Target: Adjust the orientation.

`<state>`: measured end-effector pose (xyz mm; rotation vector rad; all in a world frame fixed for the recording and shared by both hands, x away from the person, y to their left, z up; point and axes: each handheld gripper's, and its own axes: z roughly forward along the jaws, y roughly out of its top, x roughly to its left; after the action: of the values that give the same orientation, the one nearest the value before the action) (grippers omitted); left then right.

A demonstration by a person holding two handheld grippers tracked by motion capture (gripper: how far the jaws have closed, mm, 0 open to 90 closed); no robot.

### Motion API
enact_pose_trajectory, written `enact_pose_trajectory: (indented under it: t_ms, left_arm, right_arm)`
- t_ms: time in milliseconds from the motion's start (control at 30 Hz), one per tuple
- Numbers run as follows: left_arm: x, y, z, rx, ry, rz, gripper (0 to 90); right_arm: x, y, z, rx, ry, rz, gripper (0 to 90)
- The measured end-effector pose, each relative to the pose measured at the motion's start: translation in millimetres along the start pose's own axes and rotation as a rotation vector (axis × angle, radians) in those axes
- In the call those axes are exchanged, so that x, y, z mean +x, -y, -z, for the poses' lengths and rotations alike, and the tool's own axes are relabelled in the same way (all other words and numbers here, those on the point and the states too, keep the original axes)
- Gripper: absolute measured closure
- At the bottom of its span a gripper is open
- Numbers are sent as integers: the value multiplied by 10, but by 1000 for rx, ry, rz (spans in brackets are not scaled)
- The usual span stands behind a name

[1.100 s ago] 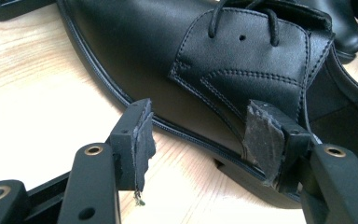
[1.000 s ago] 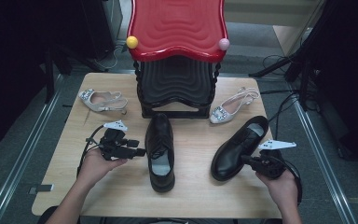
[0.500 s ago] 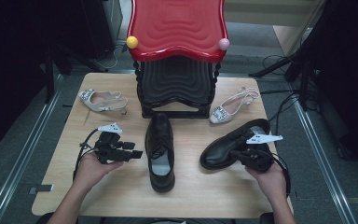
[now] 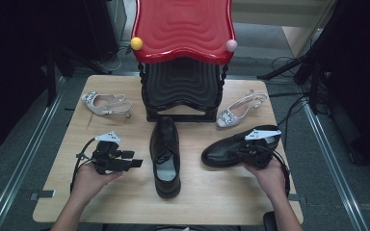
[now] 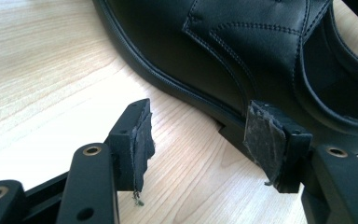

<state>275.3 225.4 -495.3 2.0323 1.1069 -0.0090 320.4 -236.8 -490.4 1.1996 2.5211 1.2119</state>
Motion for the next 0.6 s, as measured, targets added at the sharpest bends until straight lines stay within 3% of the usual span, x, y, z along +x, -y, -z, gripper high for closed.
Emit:
enact_pose_trajectory:
  t_ms: [267,400,600]
  left_arm:
    - [-10,25,6,3,-2,0,417]
    - [-3,17,4,2,-5,-3,417]
    - [5,-13,-9,-4,0,-8,417]
  right_arm:
    - [17,-58,-37,3,-12,15,900]
    - [39,-12,47,5,14,55,900]
    - [-44,134,200,10,41,20,900]
